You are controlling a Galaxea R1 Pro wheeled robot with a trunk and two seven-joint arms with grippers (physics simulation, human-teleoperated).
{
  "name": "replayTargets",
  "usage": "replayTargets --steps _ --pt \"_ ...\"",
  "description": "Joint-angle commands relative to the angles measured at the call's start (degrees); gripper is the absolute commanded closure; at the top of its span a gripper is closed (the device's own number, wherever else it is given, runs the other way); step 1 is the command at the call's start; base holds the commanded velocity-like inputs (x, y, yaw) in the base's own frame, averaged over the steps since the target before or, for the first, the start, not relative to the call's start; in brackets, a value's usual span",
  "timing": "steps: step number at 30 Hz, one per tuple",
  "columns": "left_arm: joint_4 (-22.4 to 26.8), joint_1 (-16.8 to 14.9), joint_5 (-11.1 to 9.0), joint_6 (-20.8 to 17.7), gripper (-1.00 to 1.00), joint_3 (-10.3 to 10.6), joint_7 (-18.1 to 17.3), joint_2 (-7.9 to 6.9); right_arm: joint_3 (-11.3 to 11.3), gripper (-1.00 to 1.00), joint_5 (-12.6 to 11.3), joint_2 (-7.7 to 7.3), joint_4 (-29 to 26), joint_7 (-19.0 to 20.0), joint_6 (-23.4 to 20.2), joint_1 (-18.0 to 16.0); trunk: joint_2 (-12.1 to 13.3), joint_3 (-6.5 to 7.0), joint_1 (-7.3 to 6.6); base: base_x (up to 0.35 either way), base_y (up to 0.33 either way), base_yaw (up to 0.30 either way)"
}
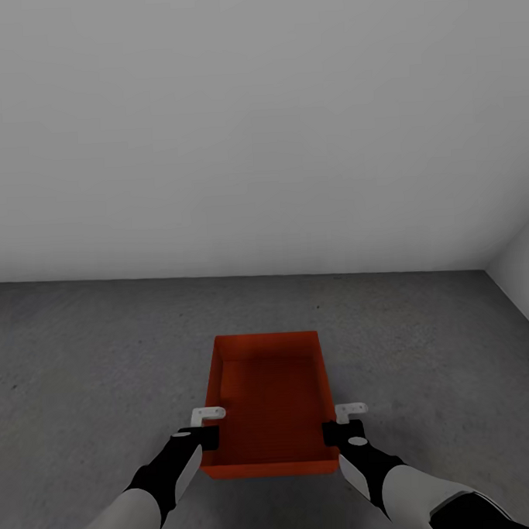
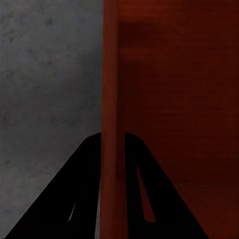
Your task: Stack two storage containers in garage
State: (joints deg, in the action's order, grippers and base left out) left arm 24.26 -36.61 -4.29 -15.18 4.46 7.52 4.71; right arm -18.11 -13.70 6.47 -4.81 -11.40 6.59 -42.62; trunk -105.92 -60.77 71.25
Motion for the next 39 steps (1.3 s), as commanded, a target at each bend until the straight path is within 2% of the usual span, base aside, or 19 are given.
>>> replayTargets --steps 1,31,39 --pt "0.2 0.0 -0.2 -0.4 1.00 -3.4 0.7 -1.64 0.7 1.00 -0.5 -0.14 0.0 0.1 0.2 0.0 0.0 -0.03 -0.01 0.000 0.000 0.000" --pt "0.2 0.0 -0.3 -0.5 1.00 -3.4 0.7 -1.25 0.6 1.00 -0.5 -0.14 0.0 0.1 0.3 0.0 0.0 -0.03 -0.01 0.000 0.000 0.000" --pt "0.2 0.0 -0.2 -0.5 1.00 -3.4 0.7 -1.20 0.6 1.00 -0.5 -0.14 0.0 0.1 0.3 0.0 -3.2 -1.47 1.75 0.000 0.000 0.000"
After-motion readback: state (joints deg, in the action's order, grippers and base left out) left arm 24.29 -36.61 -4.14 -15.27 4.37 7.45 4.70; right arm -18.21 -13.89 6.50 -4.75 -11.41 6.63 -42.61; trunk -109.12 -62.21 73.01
